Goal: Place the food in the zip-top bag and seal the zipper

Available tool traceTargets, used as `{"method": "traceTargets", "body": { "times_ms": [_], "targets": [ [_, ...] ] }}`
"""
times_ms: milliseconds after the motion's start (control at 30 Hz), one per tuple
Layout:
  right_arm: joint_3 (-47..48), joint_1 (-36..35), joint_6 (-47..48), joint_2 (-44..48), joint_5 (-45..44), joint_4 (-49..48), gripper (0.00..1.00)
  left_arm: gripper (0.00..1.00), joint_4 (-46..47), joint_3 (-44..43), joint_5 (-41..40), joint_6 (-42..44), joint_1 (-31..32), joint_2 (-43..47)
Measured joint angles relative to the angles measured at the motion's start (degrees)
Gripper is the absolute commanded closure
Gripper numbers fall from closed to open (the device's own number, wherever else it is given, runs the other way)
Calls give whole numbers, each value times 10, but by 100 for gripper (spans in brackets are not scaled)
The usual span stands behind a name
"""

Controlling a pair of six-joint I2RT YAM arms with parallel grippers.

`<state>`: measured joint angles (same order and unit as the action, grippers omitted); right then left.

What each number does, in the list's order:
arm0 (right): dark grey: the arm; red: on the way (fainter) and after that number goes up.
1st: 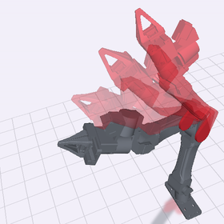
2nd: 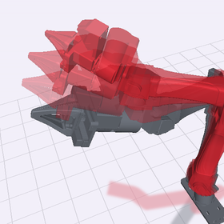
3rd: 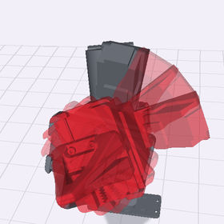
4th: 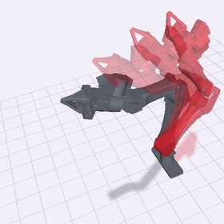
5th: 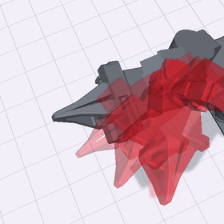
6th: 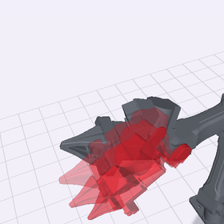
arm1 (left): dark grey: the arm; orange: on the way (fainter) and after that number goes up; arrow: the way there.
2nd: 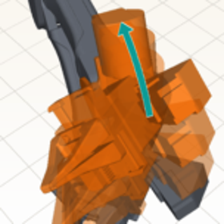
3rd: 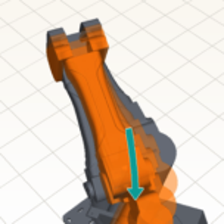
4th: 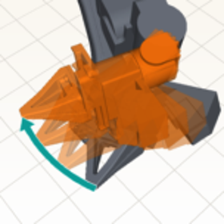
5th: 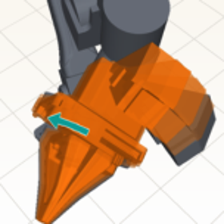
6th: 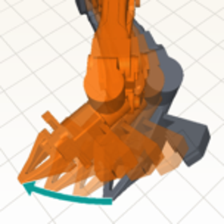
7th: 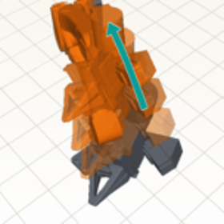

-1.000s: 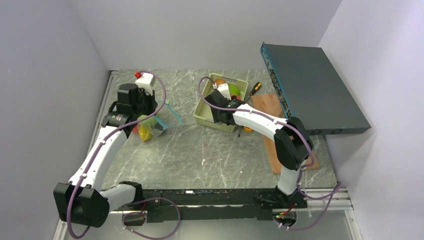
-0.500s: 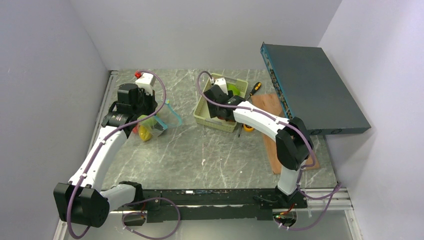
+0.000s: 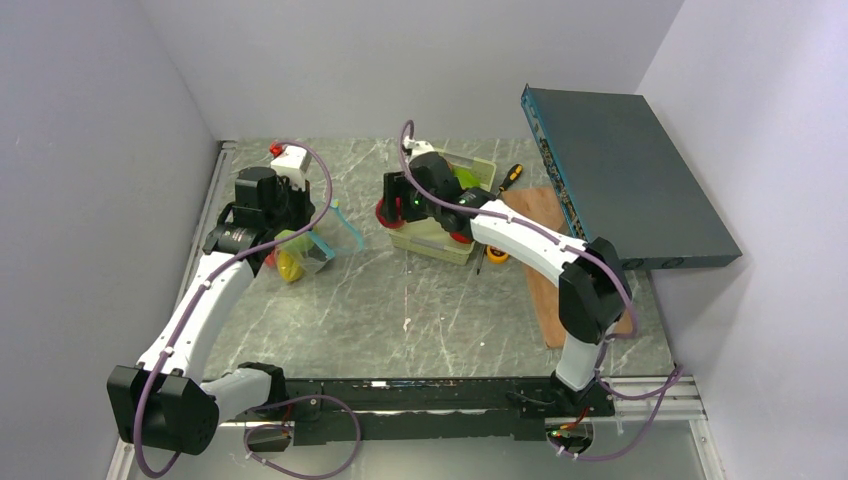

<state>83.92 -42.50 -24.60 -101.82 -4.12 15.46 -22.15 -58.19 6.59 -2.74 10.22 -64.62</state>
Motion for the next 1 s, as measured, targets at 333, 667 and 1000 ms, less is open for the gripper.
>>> {"method": "traceTargets", "body": {
  "times_ms": [333, 667, 1000],
  "targets": [
    [47, -12, -71, -69, 165, -78, 100, 100, 0, 0, 0, 0, 0, 0],
    [63, -50, -87, -119, 217, -111, 96, 100, 0, 0, 0, 0, 0, 0],
    [128, -61, -130, -200, 261, -137, 51, 100, 0, 0, 0, 0, 0, 0]
  ]
}}
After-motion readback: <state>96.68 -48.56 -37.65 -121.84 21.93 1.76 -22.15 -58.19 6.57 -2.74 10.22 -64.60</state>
